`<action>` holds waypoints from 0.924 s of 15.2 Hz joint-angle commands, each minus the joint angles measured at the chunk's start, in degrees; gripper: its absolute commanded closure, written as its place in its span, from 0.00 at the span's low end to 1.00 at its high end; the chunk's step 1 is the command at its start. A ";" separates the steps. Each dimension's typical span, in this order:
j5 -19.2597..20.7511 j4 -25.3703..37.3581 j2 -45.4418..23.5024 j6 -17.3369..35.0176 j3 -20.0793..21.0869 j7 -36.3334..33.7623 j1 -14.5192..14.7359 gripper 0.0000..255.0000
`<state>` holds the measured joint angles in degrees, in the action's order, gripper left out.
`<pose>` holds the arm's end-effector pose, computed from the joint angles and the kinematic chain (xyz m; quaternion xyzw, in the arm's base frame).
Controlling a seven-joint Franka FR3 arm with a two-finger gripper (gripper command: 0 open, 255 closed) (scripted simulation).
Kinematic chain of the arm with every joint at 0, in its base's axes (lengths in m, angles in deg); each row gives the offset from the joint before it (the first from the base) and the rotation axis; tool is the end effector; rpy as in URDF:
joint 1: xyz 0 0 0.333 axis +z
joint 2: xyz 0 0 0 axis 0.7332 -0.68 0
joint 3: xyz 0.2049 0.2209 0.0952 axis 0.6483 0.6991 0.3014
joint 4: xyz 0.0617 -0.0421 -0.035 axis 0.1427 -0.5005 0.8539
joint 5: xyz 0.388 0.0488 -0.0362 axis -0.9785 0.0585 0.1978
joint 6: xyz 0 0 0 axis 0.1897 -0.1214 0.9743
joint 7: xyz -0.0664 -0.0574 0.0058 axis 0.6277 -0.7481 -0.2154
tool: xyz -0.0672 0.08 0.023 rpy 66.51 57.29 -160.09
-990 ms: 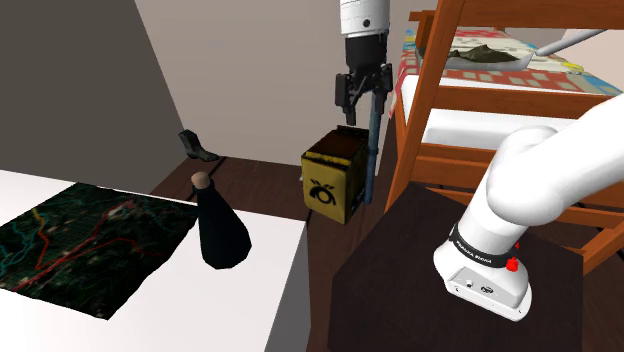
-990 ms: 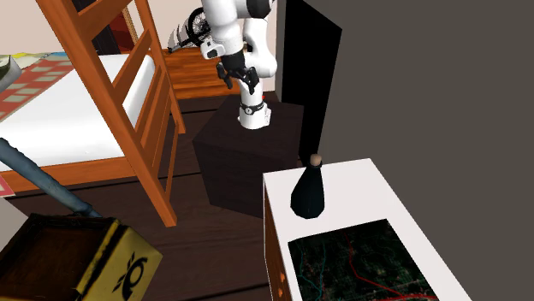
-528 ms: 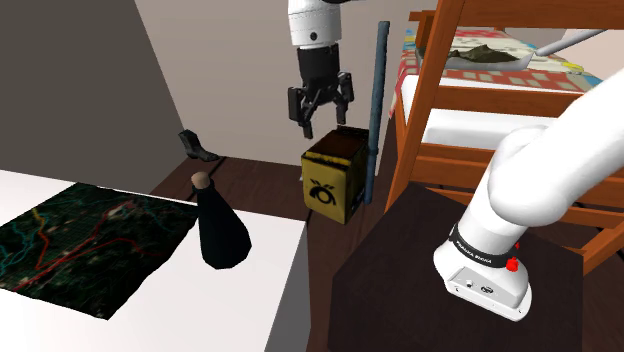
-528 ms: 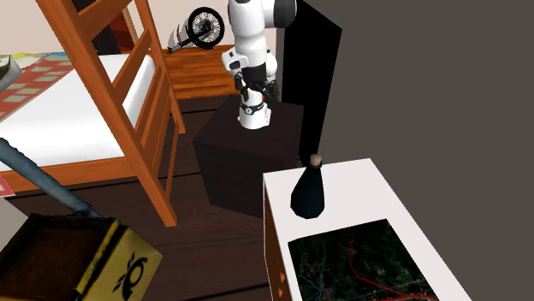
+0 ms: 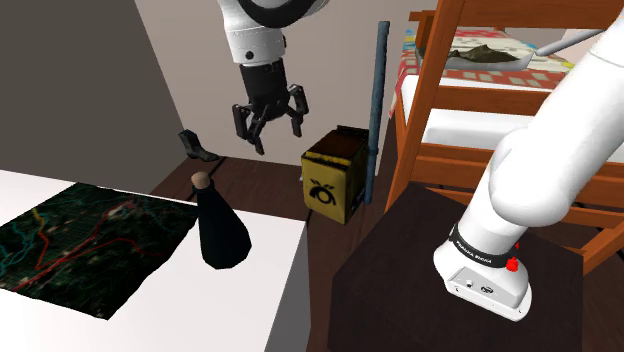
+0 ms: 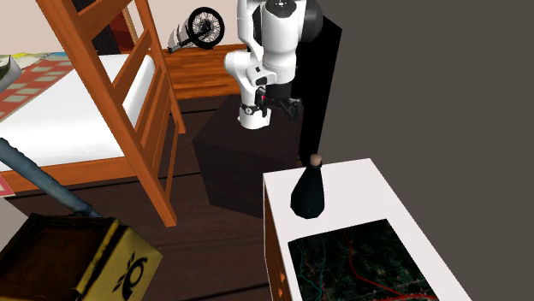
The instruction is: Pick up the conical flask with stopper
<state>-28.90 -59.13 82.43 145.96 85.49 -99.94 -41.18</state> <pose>0.4300 0.2472 0.5031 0.9936 -0.0924 -0.0615 0.0187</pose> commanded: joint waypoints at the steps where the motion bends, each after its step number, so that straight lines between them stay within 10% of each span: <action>1: 1.94 3.66 -4.21 0.63 1.94 -3.48 0.73 0.00; 14: 18.34 32.86 -32.42 -3.66 5.76 -19.88 10.81 0.00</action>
<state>-11.05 -26.92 50.83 142.23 91.30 -119.33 -30.83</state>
